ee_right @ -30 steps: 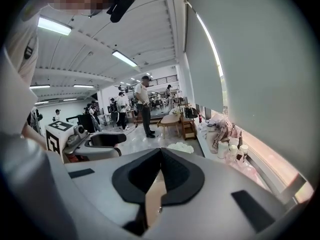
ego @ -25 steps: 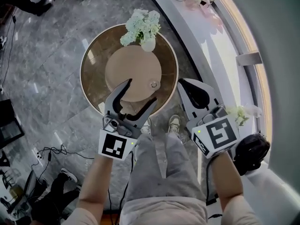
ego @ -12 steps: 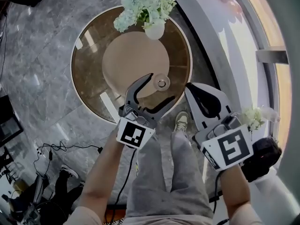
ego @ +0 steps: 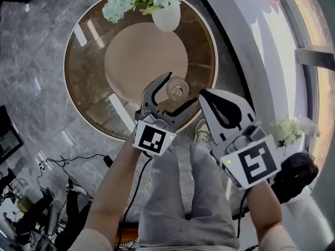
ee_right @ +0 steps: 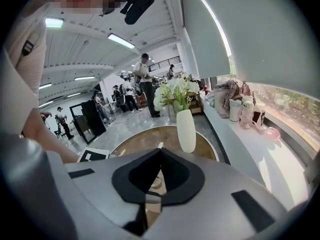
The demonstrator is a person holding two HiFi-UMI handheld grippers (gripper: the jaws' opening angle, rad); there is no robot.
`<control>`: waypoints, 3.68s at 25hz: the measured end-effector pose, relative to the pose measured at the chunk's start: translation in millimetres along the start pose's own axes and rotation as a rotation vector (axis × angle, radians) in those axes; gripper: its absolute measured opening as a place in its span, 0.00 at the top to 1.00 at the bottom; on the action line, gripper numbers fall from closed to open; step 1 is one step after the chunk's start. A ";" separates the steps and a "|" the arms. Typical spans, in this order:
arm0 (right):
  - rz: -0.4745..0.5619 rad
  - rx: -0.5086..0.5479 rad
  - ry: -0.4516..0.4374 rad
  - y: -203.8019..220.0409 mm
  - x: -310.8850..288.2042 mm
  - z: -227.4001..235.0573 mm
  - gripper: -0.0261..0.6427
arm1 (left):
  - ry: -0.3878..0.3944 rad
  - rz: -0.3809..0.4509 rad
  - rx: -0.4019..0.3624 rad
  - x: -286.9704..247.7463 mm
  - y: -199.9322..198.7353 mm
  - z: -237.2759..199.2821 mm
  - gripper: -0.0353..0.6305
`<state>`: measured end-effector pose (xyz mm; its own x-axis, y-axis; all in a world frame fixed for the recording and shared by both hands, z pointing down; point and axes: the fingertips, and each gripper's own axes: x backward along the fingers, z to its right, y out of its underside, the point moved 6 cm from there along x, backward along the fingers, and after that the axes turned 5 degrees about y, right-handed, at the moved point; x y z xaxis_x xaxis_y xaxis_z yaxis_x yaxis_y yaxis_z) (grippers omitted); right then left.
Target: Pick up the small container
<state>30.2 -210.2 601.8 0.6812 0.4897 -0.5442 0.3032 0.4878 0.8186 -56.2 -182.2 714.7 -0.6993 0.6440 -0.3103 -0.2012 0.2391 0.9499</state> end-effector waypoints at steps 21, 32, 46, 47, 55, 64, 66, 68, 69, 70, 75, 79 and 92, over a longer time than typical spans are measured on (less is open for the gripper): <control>-0.062 -0.051 -0.026 61.9 -41.5 14.9 0.95 | 0.079 -0.048 0.043 -34.9 52.8 -3.3 0.37; -0.047 -0.064 -0.067 67.4 -53.3 5.4 0.95 | 0.098 -0.005 0.056 -36.5 58.4 0.2 0.41; -0.160 0.025 -0.152 85.9 -84.0 -18.6 0.72 | 0.155 -0.008 0.038 -36.0 57.7 -1.0 0.41; -0.174 0.048 -0.149 88.6 -86.2 -19.0 0.72 | 0.156 -0.008 0.038 -36.1 58.0 -1.3 0.40; -0.183 0.162 -0.118 94.3 -91.4 -21.2 0.76 | 0.169 -0.014 0.029 -36.6 58.5 -1.6 0.41; -0.202 0.183 -0.094 95.9 -89.7 -21.5 0.77 | 0.191 -0.063 0.047 -37.9 58.1 0.4 0.41; -0.197 0.187 -0.098 93.4 -88.4 -22.5 0.77 | 0.195 -0.069 0.074 -36.3 55.4 1.1 0.41; -0.184 0.181 -0.103 87.2 -83.9 -24.7 0.77 | 0.192 -0.070 0.085 -33.1 48.0 1.9 0.41; -0.177 0.178 -0.106 82.4 -80.7 -26.0 0.77 | 0.190 -0.071 0.084 -31.0 42.5 2.0 0.41; -0.173 0.179 -0.109 76.7 -77.0 -27.4 0.77 | 0.188 -0.075 0.082 -28.7 35.8 2.1 0.41; -0.139 0.193 -0.121 34.5 -48.8 -37.7 0.77 | 0.193 -0.096 0.069 -12.0 -13.7 3.1 0.41; -0.104 0.200 -0.130 -16.2 -18.9 -50.7 0.77 | 0.188 -0.100 0.050 8.9 -71.0 1.1 0.41; 0.034 0.286 -0.132 -211.2 103.6 -103.1 0.77 | 0.147 -0.073 -0.054 91.0 -296.3 -3.3 0.41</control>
<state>-32.0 -188.0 353.6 0.7691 0.3948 -0.5026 0.4412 0.2410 0.8644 -62.5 -196.8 405.1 -0.7734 0.5123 -0.3735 -0.2891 0.2393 0.9269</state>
